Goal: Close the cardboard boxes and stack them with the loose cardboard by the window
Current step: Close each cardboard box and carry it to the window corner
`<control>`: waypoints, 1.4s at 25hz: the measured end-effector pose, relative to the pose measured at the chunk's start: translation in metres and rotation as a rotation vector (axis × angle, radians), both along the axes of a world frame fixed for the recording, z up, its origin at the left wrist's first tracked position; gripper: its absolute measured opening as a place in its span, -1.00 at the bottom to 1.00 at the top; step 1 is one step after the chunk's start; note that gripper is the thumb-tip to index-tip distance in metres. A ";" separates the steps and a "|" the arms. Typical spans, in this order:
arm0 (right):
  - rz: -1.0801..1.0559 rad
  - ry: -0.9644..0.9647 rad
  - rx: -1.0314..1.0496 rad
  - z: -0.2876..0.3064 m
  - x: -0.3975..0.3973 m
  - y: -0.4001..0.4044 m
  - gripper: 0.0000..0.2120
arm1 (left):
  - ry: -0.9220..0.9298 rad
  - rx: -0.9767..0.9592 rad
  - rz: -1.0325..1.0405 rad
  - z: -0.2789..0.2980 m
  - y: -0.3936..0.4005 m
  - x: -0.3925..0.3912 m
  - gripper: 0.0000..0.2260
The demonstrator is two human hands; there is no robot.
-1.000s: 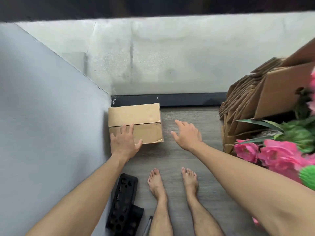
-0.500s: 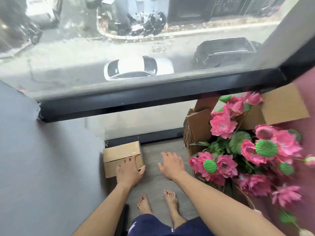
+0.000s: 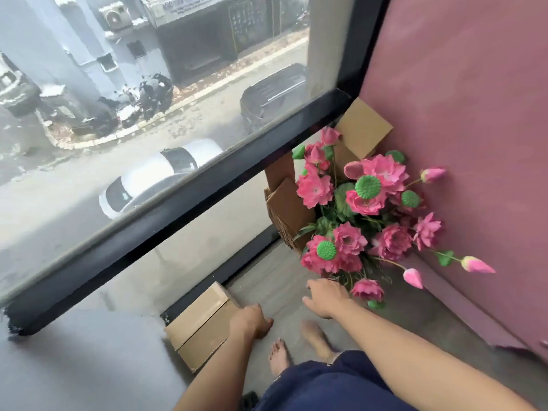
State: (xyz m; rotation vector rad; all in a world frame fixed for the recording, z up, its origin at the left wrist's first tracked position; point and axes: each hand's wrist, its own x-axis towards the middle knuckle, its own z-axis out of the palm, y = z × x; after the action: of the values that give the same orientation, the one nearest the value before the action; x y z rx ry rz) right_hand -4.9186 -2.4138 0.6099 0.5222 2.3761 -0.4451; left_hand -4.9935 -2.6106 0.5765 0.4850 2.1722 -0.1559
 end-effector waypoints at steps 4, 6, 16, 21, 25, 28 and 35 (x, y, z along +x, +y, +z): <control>-0.362 0.001 -0.001 0.004 0.086 0.040 -0.60 | -0.040 0.084 -0.275 0.002 0.099 0.029 -0.51; -0.552 0.002 0.009 0.008 0.137 0.062 -0.63 | -0.048 0.138 -0.431 0.010 0.155 0.056 -0.49; -1.255 0.035 -0.051 0.001 0.414 0.178 -0.57 | -0.048 0.138 -1.018 0.037 0.378 0.291 -0.50; -1.548 0.047 -0.043 0.007 0.540 0.218 -0.57 | -0.082 0.185 -1.239 0.052 0.472 0.421 -0.54; -1.711 0.043 -0.104 -0.007 0.594 0.236 -0.58 | -0.098 0.163 -1.430 0.053 0.527 0.499 -0.50; -1.787 0.033 -0.152 -0.019 0.620 0.257 -0.55 | -0.075 0.110 -1.601 0.043 0.567 0.543 -0.47; -1.965 -0.008 -0.139 0.004 0.719 0.367 -0.47 | -0.128 0.157 -1.840 0.037 0.703 0.671 -0.48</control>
State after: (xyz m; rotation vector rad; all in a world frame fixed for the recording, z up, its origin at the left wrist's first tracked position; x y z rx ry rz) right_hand -4.1992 -2.0466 0.6134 2.5686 0.9860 -1.2739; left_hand -4.3229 -1.9073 0.6136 2.3016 0.9550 -0.8632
